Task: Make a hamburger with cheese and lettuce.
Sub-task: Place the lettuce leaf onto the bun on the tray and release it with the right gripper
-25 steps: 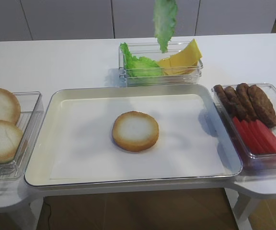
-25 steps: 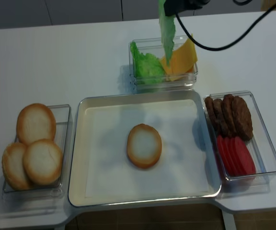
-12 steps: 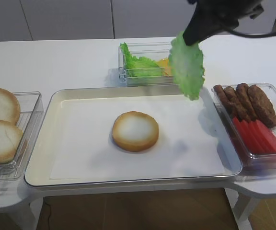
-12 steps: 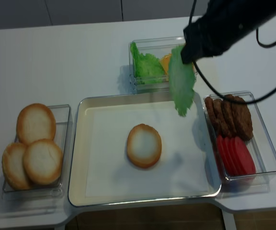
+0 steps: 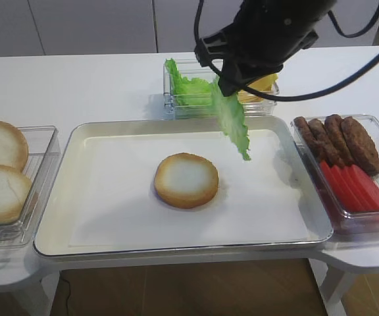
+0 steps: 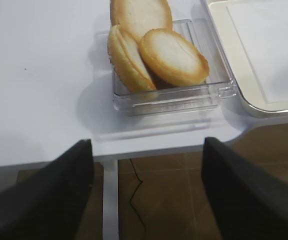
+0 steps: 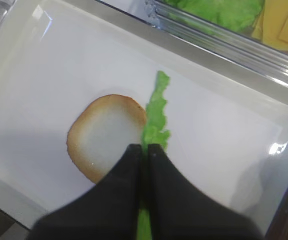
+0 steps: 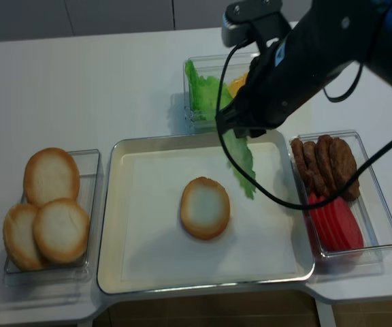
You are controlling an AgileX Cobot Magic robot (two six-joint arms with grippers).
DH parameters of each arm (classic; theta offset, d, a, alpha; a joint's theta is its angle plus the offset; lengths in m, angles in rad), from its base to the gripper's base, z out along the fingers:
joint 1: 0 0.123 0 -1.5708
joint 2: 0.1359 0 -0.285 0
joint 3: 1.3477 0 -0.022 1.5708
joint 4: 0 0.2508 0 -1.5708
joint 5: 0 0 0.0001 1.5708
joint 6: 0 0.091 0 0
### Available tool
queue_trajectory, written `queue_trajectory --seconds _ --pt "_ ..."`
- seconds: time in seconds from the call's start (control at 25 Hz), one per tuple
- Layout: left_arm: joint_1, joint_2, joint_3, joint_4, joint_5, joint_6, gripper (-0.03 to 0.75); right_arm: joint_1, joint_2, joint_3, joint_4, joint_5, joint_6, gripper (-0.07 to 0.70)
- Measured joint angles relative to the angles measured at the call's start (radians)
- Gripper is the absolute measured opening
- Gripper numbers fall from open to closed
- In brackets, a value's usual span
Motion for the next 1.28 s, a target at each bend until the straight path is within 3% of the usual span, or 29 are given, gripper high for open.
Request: queue_trajectory --seconds 0.76,1.28 --pt "0.0 0.0 0.0 0.0 0.0 0.0 0.493 0.015 0.162 0.0 -0.072 -0.082 0.046 0.015" --pt "0.0 0.0 0.0 0.0 0.0 0.0 0.493 0.017 0.204 0.0 0.105 -0.1 0.049 0.015"
